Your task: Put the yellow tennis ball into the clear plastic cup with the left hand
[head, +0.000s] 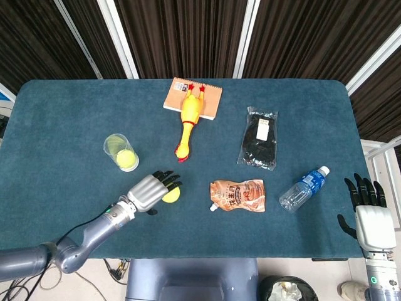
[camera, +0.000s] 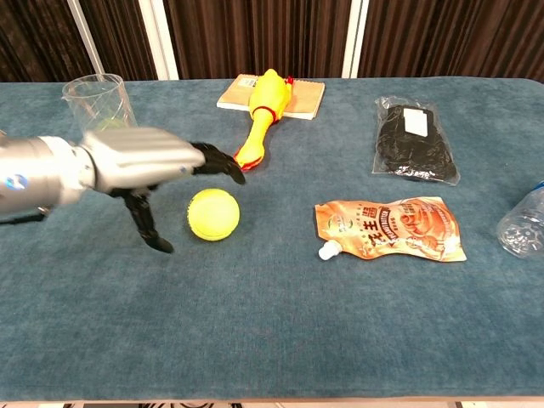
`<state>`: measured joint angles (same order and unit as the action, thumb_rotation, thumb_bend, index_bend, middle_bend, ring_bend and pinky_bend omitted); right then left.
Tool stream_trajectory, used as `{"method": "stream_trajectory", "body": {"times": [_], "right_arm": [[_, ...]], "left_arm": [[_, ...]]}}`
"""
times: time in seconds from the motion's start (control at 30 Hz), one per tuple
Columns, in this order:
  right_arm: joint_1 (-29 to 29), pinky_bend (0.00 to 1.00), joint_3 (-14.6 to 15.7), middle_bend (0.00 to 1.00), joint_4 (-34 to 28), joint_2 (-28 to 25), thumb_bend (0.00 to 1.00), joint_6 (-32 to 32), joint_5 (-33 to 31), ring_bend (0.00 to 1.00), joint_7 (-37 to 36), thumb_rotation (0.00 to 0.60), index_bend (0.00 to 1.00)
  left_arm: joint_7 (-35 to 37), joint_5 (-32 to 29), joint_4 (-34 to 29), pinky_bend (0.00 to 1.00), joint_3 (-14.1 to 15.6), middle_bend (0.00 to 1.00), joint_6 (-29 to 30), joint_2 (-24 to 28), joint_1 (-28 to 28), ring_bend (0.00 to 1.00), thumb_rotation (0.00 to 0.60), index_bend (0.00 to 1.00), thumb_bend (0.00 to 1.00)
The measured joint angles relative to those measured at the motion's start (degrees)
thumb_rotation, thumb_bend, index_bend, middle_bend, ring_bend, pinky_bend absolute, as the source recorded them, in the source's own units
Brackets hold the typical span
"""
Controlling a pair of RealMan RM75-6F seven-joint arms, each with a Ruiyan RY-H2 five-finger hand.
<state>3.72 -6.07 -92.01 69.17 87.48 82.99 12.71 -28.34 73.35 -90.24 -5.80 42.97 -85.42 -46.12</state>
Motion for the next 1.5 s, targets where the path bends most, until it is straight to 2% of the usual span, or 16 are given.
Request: {"method": "stream_trajectory", "body": {"times": [0.1,0.23,0.53,0.7,0.87,0.97,1.23,1.5], "right_arm": [[-0.1,0.00,-0.1,0.00,0.0,-0.2,0.35,0.1,-0.2,0.01,-0.3,0.600,0.11],[-0.1,0.00,-0.2,0.00,-0.1,-0.4,0.35,0.1,-0.4,0.01,-0.7,0.600,0.11],[-0.1,0.00,-0.1,0.00,-0.2,-0.4,0.35,-0.2,-0.6,0.01,-0.5,0.600,0.11],[0.0,0.00,-0.1,0.00,-0.3,-0.4,0.35,-0.6,-0.7,0.01,-0.3,0.600,0.11],[0.1,0.00,0.0,0.00,-0.3,-0.3,0.35,-0.9,-0.9,0.01,-0.1,0.600,0.11],[0.1,0.00,0.0,0.00,-0.3,-0.3,0.35,-0.9,-1.0,0.01,-0.2,0.600,0.11],[0.2,0.00,0.1,0.00,-0.5,-0.2,0.35,-1.2,-1.1,0.01,0.2,0.600,0.11],[0.4,0.00,0.4,0.00,-0.4,0.3,0.35,-1.7,-1.0,0.01,1.1,0.600,0.11]], "left_arm": [[-1.6,-0.1,1.4,0.31,0.6,0.16,1.2,-2.0,-0.5,0.15,0.600,0.16,0.01],[-3.4,0.4,3.0,0.42,1.3,0.27,3.4,-3.6,-0.5,0.28,0.600,0.22,0.11],[-8.4,-2.7,4.6,0.41,2.5,0.31,3.9,-4.4,-0.7,0.30,0.600,0.26,0.13],[-11.8,-4.1,4.6,0.53,3.4,0.41,3.7,-4.3,-1.3,0.38,0.600,0.33,0.20],[-11.0,-2.0,5.0,0.61,3.5,0.48,6.4,-4.8,-1.1,0.46,0.600,0.41,0.32],[-9.6,-0.8,5.1,0.62,3.2,0.49,8.3,-4.4,-0.8,0.47,0.600,0.43,0.35],[-3.2,2.7,4.2,0.62,1.0,0.48,12.1,-1.5,-0.3,0.47,0.600,0.43,0.35],[3.4,5.3,2.0,0.62,-3.7,0.48,17.2,3.9,0.0,0.47,0.600,0.43,0.35]]}}
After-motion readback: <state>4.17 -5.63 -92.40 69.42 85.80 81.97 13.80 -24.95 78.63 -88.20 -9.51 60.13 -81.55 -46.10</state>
